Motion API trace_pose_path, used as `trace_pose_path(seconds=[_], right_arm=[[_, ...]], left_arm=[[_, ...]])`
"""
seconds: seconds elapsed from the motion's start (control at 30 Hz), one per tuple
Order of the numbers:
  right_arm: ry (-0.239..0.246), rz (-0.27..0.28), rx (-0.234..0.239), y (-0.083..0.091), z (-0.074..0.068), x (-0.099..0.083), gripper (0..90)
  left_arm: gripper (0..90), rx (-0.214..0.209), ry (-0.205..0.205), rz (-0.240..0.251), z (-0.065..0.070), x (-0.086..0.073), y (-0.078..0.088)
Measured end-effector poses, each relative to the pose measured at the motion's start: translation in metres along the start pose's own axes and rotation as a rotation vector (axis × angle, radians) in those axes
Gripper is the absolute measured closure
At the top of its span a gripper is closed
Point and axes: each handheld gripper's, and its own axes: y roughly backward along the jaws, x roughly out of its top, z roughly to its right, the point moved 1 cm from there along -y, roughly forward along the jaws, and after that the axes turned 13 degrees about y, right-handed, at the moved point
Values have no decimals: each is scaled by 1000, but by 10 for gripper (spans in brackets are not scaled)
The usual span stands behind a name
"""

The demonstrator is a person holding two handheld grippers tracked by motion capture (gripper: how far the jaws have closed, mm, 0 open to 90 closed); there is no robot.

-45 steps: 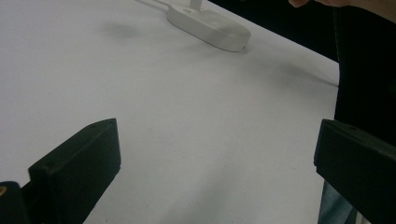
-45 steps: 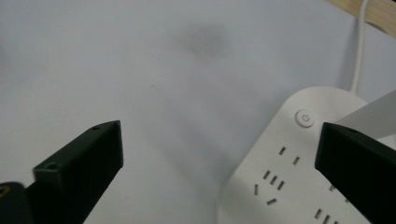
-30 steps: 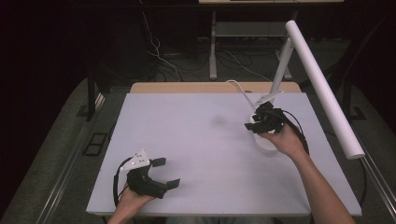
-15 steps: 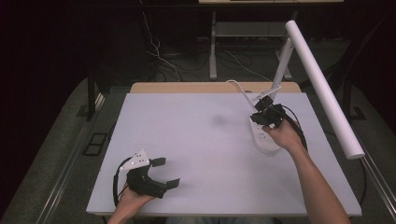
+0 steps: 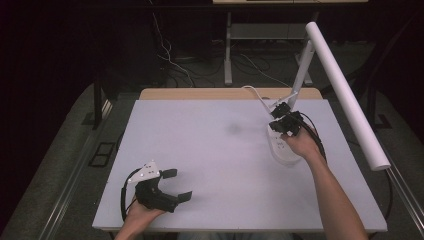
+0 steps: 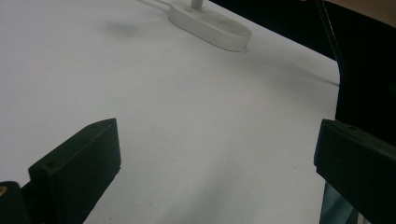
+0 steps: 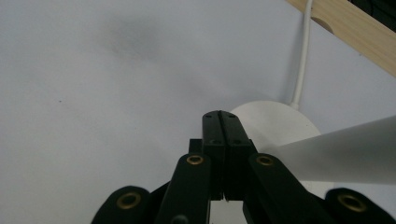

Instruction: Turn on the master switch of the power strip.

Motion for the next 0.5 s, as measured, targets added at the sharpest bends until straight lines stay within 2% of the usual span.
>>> trace_pose_path(seconds=[0.13,0.5], right_arm=[[-6,-17,-10,-8,0,0,892],[40,-43,-59,-25,-1,2,892]], left_arm=[[0,0,-1,-1,0,0,0],[0,-1,-3,-5,0,0,0]])
